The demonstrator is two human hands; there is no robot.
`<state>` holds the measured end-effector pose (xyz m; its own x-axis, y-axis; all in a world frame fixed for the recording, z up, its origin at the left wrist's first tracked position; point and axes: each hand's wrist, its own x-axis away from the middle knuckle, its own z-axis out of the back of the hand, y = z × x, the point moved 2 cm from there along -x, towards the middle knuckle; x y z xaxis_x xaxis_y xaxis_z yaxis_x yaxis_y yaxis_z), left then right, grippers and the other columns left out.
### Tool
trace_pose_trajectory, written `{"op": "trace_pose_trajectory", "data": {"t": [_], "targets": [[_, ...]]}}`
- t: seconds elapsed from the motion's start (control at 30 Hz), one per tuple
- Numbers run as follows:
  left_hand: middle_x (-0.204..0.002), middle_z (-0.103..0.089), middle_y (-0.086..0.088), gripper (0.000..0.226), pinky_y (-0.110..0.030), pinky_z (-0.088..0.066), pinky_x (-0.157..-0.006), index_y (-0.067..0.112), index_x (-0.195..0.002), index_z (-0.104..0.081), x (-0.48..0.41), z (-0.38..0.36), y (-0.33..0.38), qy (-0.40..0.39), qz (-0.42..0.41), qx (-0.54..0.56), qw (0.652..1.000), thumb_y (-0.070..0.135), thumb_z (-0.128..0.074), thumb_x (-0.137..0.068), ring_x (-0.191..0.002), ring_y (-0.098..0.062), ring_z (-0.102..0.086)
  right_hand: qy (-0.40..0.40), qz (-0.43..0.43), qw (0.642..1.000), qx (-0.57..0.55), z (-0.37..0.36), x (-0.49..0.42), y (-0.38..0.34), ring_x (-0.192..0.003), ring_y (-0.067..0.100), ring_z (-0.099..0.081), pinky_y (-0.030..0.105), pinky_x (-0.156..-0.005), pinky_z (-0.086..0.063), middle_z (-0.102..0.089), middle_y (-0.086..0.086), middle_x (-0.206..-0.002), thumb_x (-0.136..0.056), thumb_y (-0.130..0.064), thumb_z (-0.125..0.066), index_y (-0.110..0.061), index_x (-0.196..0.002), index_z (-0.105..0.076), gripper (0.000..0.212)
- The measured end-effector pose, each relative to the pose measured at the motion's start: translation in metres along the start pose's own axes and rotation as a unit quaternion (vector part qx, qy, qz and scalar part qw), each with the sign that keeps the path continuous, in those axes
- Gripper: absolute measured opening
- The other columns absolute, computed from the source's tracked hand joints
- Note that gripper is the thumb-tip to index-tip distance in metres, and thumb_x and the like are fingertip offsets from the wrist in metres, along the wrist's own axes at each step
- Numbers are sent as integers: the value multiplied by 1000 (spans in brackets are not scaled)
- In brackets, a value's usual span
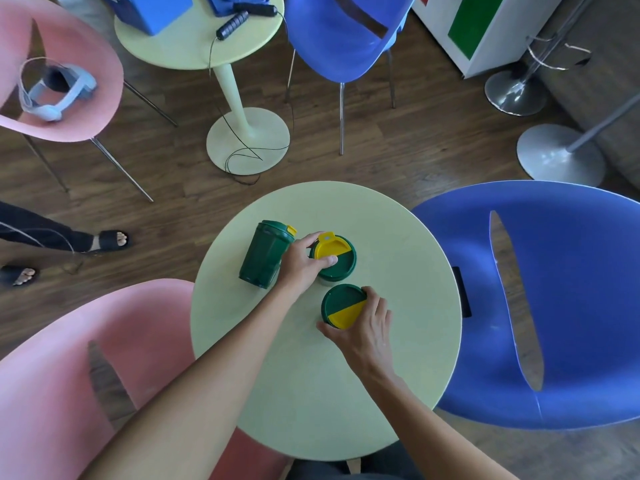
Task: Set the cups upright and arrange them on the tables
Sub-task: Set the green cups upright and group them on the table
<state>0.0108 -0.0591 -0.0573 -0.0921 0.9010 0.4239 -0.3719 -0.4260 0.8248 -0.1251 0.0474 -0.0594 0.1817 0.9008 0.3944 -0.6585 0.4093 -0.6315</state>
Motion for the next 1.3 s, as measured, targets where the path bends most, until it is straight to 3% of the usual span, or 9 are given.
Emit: {"op": "trace_pose_trajectory", "data": {"t": [0.13, 0.3, 0.4, 0.5, 0.63, 0.73, 0.9, 1.2, 1.3], "targets": [[-130, -64, -4, 59, -36, -47, -105, 20, -133, -59, -2, 0, -2, 2, 2, 5, 1000, 20, -80, -78, -122, -20, -57, -3, 1, 1000, -7, -1, 1, 1, -123, 20, -34, 32, -97, -41, -38, -3, -132, -61, -52, -80, -22, -140, -29, 99], [-126, -62, -2, 54, -28, -46, -93, 19, -134, -57, -3, 3, -4, -10, -32, -29, 999, 36, -71, -86, -114, -18, -59, -19, -15, 999, -46, 2, 4, 0, -130, 19, -29, 34, -105, -35, -34, -2, -137, -67, -62, -73, -24, -144, -25, 99], [-113, -64, -5, 43, -33, -48, -83, 17, -123, -62, -8, 23, -11, 120, -62, -69, 988, 45, -60, -90, -102, -23, -61, -36, -36, 995, -84, 6, 3, 6, -132, 21, -29, 35, -106, -31, -33, 2, -143, -84, -59, -59, -24, -145, -27, 78], [-122, -58, -9, 37, -41, -39, -94, 20, -119, -60, -20, 51, -21, 247, -36, -175, 952, 35, -62, -85, -115, -31, -51, -66, -73, 991, -90, 7, -4, 12, -131, 26, -35, 41, -107, -34, -36, 8, -143, -89, -54, -55, -20, -147, -28, 72], [-148, -34, -13, 89, -51, -28, -109, 27, -147, -29, -45, 73, -41, 114, 139, -204, 962, 45, -76, -73, -135, -37, -32, -84, -100, 984, -122, 5, -9, 13, -128, 27, -41, 46, -108, -38, -38, 9, -140, -88, -53, -59, -19, -145, -30, 72], [-150, -37, -14, 111, -54, -32, -111, 24, -151, -18, -57, 75, -60, 30, 186, -186, 964, 47, -84, -64, -136, -38, -35, -90, -105, 982, -131, 4, -9, 13, -126, 26, -42, 44, -108, -38, -38, 9, -138, -89, -51, -59, -19, -145, -30, 71], [-126, -57, -11, 81, -45, -48, -96, 12, -122, -50, -58, 72, -69, 72, 174, -242, 952, 42, -84, -56, -115, -34, -55, -92, -112, 978, -147, 4, -11, 12, -123, 25, -45, 45, -107, -40, -38, 8, -138, -89, -49, -61, -20, -145, -30, 71], [-128, -56, -4, 93, -34, -48, -94, 16, -133, -36, -10, 58, -73, 145, 47, -56, 987, 22, -89, -56, -115, -24, -56, -94, -115, 976, -158, 4, -12, 15, -122, 26, -46, 46, -107, -41, -38, 7, -137, -87, -50, -63, -21, -145, -32, 71], [-125, -52, 4, 107, -15, -41, -92, 18, -137, -33, 7, 51, -79, 114, -12, 13, 993, 10, -95, -50, -112, -12, -53, -98, -113, 976, -159, 5, -13, 14, -122, 26, -46, 44, -107, -41, -37, 7, -136, -87, -49, -63, -21, -145, -32, 72]]}}
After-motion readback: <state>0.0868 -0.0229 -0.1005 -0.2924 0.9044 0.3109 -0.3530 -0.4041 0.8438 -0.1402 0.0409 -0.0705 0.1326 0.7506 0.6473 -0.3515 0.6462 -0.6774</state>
